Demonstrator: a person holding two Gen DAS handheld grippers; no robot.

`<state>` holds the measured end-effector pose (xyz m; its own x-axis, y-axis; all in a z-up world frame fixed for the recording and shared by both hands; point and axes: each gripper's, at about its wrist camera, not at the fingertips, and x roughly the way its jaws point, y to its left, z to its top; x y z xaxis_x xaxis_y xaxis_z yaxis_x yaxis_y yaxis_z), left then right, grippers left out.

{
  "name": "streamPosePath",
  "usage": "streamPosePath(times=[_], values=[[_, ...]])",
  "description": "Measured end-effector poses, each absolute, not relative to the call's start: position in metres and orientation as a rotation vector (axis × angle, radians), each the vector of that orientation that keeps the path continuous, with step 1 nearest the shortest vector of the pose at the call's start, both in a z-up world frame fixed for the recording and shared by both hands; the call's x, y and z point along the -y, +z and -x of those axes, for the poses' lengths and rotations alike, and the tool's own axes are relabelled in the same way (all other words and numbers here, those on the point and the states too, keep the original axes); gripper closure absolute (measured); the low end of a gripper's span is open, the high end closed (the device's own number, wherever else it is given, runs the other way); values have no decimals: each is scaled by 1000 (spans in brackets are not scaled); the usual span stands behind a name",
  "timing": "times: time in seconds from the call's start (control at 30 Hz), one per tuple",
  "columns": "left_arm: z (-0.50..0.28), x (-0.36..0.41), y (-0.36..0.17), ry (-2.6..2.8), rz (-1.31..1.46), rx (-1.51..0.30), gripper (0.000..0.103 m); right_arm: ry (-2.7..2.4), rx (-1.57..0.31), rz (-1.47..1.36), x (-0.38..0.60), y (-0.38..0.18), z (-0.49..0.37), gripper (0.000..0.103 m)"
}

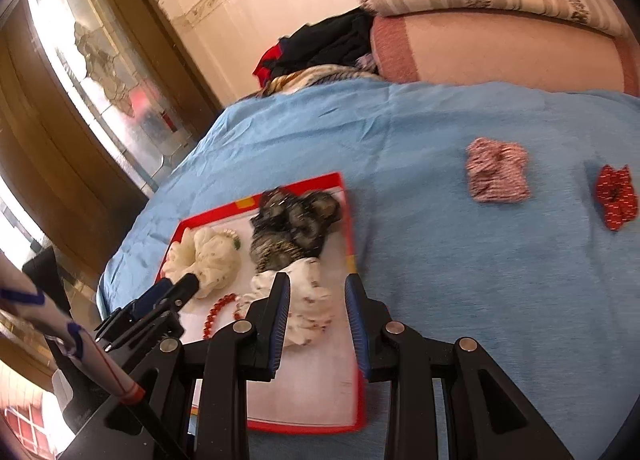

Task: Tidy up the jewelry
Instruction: 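Open the left tool to drop the bead bracelet while the right tool releases the white scrunchie, then grasp the red-white gingham scrunchie with the left tool while the right grasps the red polka-dot scrunchie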

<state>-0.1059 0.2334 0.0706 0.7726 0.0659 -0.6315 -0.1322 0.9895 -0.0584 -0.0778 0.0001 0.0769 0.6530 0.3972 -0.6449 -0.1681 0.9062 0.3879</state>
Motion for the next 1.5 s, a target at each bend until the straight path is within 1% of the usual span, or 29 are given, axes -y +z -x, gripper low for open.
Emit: streamPosePath(times=[0.37,0.5,0.7,0.97,1.13,1.4,1.43,1.5], values=[[114,-188,80,31,36,-639,61,200,-769,-419,97,75,86,72],[115,-158,91,-33,15,-636,59,155,-753,-477,132,73,88,72],[105,-100,103,-171,1,-688,57,66,-711,-566,194,77,90,72],[56,-37,110,-280,-1,-770,57,-23,-679,-660,264,82,88,72],[21,-16,107,-315,16,-828,56,-59,-688,-703,295,80,78,72],[-46,-5,83,-324,73,-959,56,-103,-776,-722,323,58,32,72],[-51,-6,80,-327,84,-978,56,-105,-788,-730,325,53,28,71],[-67,-6,73,-327,113,-1005,56,-94,-805,-750,329,44,23,64]])
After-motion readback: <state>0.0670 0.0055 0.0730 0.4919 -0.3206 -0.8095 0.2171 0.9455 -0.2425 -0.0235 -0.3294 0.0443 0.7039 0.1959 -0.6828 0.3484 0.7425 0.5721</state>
